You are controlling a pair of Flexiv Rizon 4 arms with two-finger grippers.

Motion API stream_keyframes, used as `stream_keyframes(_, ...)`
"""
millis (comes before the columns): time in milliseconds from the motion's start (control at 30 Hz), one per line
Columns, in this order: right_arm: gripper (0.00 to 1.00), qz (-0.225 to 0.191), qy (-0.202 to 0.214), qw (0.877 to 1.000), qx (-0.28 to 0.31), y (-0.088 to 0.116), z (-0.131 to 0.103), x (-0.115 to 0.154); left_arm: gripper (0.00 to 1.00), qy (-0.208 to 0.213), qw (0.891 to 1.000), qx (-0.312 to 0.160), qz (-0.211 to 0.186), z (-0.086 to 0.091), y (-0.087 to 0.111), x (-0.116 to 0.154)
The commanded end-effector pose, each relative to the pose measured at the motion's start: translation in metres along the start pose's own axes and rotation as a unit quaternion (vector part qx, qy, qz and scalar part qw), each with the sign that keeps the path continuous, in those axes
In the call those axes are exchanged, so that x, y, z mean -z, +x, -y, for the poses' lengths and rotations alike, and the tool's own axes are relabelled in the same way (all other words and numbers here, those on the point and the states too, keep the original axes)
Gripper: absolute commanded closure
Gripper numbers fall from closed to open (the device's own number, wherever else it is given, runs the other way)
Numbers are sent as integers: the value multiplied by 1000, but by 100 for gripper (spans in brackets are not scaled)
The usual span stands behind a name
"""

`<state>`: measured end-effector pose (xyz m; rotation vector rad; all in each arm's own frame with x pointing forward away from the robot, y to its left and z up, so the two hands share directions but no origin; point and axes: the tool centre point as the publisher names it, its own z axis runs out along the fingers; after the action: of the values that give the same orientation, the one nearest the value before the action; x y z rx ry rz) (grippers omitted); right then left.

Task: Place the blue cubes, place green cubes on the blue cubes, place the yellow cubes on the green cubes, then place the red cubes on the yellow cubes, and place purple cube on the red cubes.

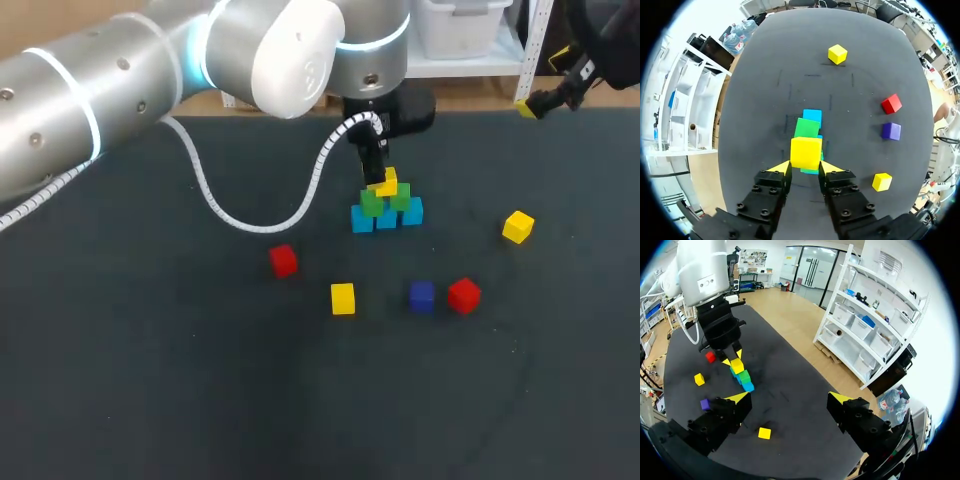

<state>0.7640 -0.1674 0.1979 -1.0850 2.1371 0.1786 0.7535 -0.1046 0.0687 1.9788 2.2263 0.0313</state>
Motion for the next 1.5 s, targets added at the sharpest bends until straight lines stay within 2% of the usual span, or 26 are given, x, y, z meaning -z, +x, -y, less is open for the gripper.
stream_keyframes(33,0,0,0,1000,0,0,0,0,71,5,1000,-3,-3,-5,-3,0)
stream_keyframes(567,0,0,0,1000,0,0,0,0,66,12,1000,-5,-10,-2,-3,-6)
stream_keyframes(867,0,0,0,1000,0,0,0,0,58,9,1000,-4,-11,-4,-3,-7)
stream_keyframes(1300,0,0,0,1000,0,0,0,0,52,14,1000,0,-4,-4,-2,0)
stream_keyframes(1400,0,0,0,1000,0,0,0,0,25,17,1000,3,2,-2,1,9)
stream_keyframes(1433,0,0,0,1000,0,0,0,0,5,18,1000,3,3,-2,3,12)
stream_keyframes(1467,0,0,0,1000,0,0,0,0,0,18,1000,6,6,-1,5,15)
stream_keyframes(1500,0,0,0,1000,0,0,0,0,0,17,1000,8,8,0,7,17)
